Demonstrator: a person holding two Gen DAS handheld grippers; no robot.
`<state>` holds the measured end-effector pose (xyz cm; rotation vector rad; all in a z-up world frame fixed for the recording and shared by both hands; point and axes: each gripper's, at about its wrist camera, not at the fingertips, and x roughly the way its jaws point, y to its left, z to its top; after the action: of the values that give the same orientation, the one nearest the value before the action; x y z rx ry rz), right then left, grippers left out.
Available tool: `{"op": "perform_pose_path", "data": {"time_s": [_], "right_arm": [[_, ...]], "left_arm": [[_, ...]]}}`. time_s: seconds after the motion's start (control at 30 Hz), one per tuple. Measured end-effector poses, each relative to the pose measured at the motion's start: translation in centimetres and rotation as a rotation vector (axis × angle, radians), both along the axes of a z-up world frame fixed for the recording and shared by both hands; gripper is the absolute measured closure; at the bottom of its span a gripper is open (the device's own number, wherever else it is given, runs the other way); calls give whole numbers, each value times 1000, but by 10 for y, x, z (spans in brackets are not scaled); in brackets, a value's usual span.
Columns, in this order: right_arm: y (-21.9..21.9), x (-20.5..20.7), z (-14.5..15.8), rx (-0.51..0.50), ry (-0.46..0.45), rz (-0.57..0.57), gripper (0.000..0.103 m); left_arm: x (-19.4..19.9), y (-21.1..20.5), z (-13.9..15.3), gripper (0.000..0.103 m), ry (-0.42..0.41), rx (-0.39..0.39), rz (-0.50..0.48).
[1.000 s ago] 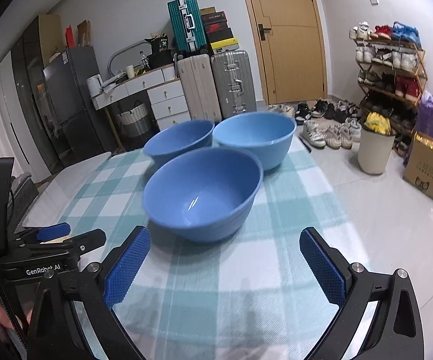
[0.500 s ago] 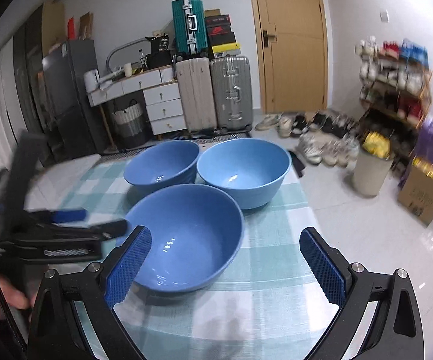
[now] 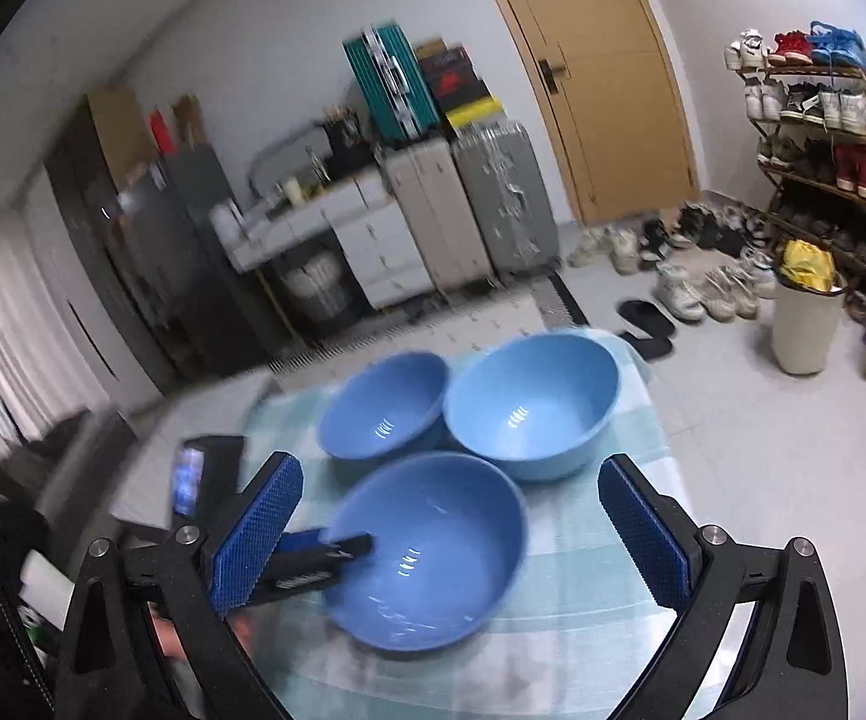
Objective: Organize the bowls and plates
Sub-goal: 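Close the left tool on the blue bowl's rim, then lift the blue bowl with the left tool and carry it away from the other bowls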
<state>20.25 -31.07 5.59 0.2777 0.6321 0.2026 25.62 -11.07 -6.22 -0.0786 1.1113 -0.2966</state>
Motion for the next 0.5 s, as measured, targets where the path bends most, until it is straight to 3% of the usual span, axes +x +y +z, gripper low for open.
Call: {"op": "perform_pose_path", "data": {"time_s": [0.07,0.27,0.33,0.5], "right_arm": [[-1,16,-10,-23,60,-3,2],[6,44,-48,-110,192,25,2],[9,49,-61,-137,230,33,2],[13,65,-88,-164,323,65,3]], "left_arm": [[-1,1,-1,72,3,-10,3],[-1,2,-7,83,32,-29,-5],[-1,1,-7,92,39,-26,-11],[-4,-5,-4,94,20,13,-18]]}}
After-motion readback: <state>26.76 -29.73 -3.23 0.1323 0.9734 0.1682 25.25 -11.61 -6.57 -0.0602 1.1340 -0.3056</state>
